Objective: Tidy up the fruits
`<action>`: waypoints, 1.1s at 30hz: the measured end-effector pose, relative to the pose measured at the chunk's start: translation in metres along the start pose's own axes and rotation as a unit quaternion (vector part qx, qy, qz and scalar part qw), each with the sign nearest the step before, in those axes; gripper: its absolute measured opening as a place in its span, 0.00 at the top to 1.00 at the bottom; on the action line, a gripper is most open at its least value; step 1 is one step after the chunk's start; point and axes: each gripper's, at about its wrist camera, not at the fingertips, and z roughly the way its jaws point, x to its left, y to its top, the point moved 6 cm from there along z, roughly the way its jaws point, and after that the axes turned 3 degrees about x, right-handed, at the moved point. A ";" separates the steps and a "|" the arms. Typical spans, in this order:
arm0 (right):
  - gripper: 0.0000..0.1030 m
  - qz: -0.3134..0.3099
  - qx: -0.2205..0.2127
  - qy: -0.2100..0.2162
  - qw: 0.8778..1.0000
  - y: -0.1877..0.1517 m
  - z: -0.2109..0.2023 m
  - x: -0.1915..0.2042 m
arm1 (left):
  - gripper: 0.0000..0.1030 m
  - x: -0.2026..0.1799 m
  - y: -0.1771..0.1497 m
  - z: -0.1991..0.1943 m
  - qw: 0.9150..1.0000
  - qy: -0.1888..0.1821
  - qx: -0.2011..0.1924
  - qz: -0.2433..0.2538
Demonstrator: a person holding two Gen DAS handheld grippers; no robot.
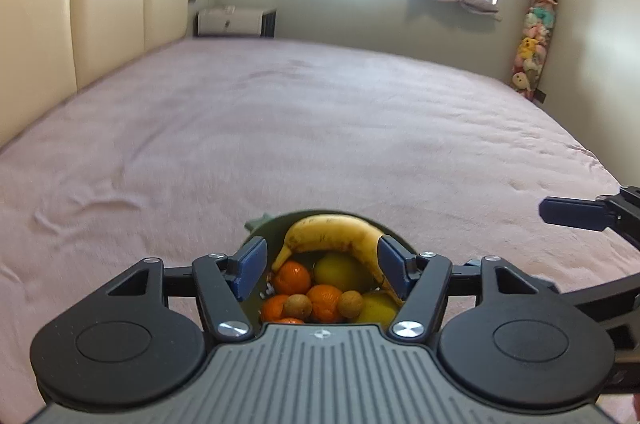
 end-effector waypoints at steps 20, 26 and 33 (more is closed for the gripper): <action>0.04 0.102 0.006 -0.084 0.991 -0.057 -0.042 -0.030 | 0.18 -0.026 -0.037 -0.015 0.998 0.031 0.015 0.053; 0.04 0.106 0.023 -0.085 0.990 -0.072 -0.028 -0.029 | 0.16 -0.025 -0.048 0.002 0.997 0.042 0.044 0.051; 0.04 0.114 0.045 -0.096 0.988 -0.082 -0.010 -0.036 | 0.16 -0.024 -0.063 0.017 0.994 0.043 0.089 0.042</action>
